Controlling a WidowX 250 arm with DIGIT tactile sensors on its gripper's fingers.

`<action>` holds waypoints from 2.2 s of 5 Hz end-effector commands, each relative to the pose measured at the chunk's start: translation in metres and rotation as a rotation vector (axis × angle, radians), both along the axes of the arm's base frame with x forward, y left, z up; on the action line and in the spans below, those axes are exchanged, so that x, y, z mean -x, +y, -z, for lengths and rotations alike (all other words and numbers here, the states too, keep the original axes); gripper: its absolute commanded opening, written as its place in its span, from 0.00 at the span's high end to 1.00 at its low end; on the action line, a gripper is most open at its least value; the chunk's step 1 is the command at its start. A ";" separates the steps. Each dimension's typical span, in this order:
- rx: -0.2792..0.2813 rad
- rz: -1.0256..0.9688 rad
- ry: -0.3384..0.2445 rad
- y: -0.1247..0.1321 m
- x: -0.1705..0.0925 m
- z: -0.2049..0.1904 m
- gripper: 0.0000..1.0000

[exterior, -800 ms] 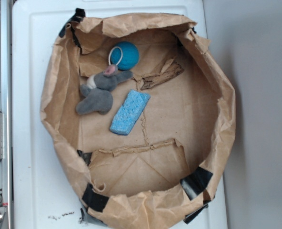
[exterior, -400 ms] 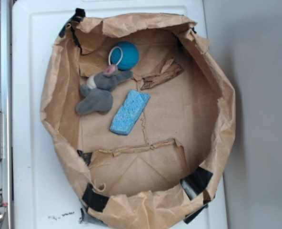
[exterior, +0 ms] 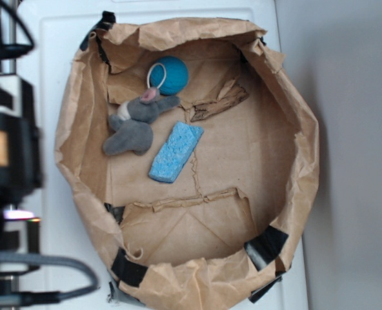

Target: Grab the gray animal.

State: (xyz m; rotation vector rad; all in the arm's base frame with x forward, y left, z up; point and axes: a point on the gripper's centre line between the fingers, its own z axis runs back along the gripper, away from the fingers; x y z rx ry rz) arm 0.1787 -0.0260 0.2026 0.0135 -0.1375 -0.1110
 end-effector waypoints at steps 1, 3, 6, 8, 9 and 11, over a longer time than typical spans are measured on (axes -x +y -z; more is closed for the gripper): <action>0.128 0.009 -0.031 0.009 -0.026 -0.027 0.00; 0.128 0.009 -0.031 0.009 -0.026 -0.027 0.00; 0.008 -0.100 -0.009 0.022 -0.040 0.046 0.00; 0.011 -0.193 0.049 0.052 -0.058 0.095 0.00; -0.082 -0.246 0.047 0.056 -0.064 0.122 0.00; -0.184 -0.144 0.010 0.066 -0.061 0.158 0.00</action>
